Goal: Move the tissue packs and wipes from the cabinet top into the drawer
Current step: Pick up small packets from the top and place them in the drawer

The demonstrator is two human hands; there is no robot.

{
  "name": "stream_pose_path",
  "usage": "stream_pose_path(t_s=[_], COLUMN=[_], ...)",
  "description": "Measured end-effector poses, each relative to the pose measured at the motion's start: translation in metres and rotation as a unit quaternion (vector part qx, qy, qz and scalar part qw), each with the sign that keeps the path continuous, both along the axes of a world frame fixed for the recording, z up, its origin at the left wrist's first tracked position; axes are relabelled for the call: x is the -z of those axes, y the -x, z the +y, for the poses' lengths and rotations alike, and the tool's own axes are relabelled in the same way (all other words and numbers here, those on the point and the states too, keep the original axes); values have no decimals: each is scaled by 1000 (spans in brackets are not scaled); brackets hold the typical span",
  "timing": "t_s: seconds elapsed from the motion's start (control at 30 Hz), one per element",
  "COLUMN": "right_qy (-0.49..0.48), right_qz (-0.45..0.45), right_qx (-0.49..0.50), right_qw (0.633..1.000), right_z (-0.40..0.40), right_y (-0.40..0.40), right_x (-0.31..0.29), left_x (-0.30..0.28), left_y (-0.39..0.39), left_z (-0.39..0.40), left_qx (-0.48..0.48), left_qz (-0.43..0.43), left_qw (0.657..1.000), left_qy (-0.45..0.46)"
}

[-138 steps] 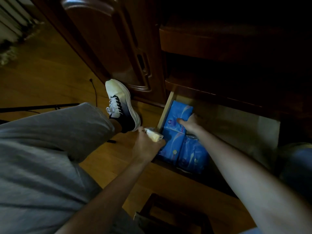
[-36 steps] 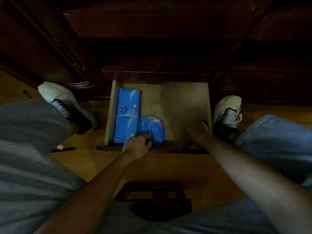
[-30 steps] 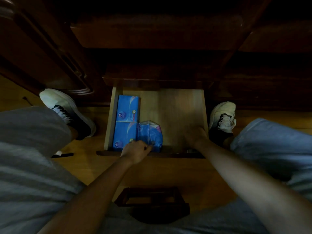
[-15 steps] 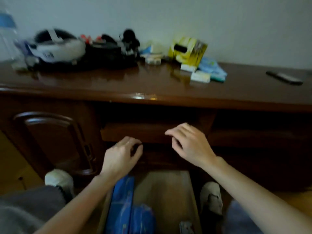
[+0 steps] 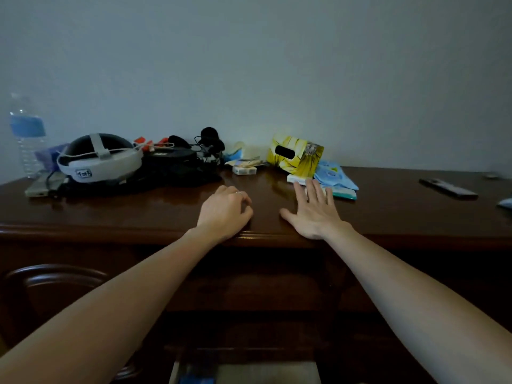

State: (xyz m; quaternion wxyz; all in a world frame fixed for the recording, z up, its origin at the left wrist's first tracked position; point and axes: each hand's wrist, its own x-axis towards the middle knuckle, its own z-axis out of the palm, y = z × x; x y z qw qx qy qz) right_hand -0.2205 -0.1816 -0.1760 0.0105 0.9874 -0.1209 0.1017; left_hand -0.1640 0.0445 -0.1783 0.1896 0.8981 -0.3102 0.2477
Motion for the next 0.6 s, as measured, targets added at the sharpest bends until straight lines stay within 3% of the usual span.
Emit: stream_pose_path(t_s=[0.23, 0.43, 0.6], right_qy=[-20, 55, 25], right_qz=[35, -44, 31], right_qx=[130, -54, 4], right_qw=[991, 996, 999], right_z=[-12, -20, -54], right_y=[-42, -62, -100], right_x=[-11, -9, -11], left_x=[0, 2, 6], left_y=[-79, -141, -184], left_z=[-56, -83, -98], left_qx=[-65, -110, -97], left_qz=[48, 53, 101], left_qw=[994, 990, 985], left_qy=[-67, -78, -100])
